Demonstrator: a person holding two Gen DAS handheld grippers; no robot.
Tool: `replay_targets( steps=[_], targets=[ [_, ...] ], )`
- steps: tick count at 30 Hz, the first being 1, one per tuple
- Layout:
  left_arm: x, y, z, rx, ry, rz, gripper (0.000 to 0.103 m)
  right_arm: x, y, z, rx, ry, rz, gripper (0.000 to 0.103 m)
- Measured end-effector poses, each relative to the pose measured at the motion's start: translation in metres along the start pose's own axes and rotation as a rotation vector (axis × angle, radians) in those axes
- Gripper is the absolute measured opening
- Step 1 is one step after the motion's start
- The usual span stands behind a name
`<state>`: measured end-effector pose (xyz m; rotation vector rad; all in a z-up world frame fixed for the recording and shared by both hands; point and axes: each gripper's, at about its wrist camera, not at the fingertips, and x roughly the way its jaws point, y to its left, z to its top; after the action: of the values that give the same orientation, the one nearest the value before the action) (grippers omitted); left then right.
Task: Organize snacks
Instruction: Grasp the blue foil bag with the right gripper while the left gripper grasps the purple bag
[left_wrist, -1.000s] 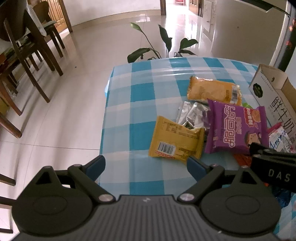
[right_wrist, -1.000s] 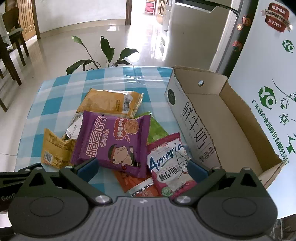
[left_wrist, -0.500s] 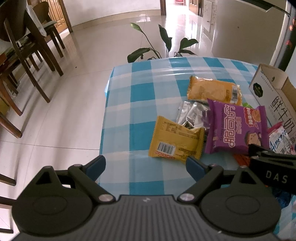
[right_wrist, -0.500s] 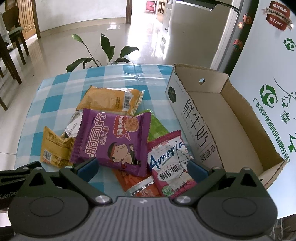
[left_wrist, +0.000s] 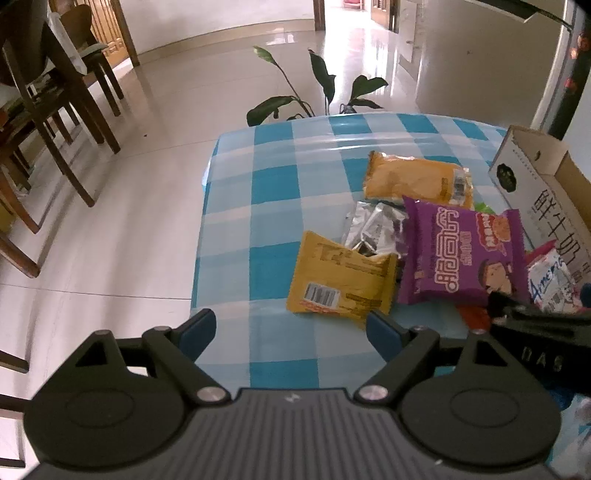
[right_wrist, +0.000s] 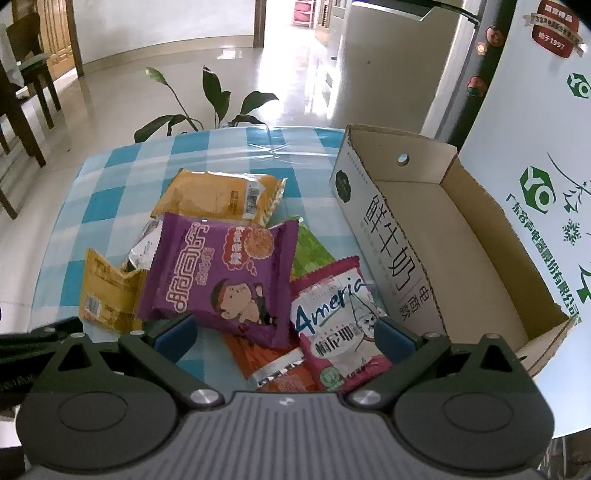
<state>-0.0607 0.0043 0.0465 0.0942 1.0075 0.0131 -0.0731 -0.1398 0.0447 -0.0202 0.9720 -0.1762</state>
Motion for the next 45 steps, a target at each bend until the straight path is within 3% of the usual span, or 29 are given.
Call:
replay_targets(
  steps=[6, 15, 19, 25, 30, 41, 45],
  targets=[
    [-0.006, 0.005, 0.006, -0.026, -0.031, -0.012, 0.090, -0.011, -0.003, -0.022, -0.018, -0.012, 0.037, 0.103],
    [-0.010, 0.013, 0.014, -0.065, -0.054, -0.044, 0.091, -0.027, -0.013, -0.077, -0.104, -0.096, -0.086, 0.103],
    [-0.010, 0.013, 0.014, -0.067, -0.052, -0.055, 0.091, -0.022, -0.031, -0.091, -0.035, -0.078, -0.132, 0.103],
    [-0.010, 0.015, 0.016, -0.095, -0.042, -0.095, 0.091, 0.002, -0.039, -0.098, 0.007, -0.003, -0.131, 0.103],
    [-0.012, 0.015, 0.019, -0.111, -0.052, -0.110, 0.091, 0.010, -0.035, -0.096, 0.015, -0.016, -0.086, 0.103],
    [-0.018, 0.020, 0.029, -0.157, -0.082, -0.141, 0.091, -0.016, 0.007, -0.109, -0.205, -0.089, 0.127, 0.103],
    [-0.018, 0.014, 0.035, -0.146, -0.088, -0.196, 0.091, -0.023, -0.007, -0.101, -0.063, -0.064, 0.157, 0.103]
  ],
)
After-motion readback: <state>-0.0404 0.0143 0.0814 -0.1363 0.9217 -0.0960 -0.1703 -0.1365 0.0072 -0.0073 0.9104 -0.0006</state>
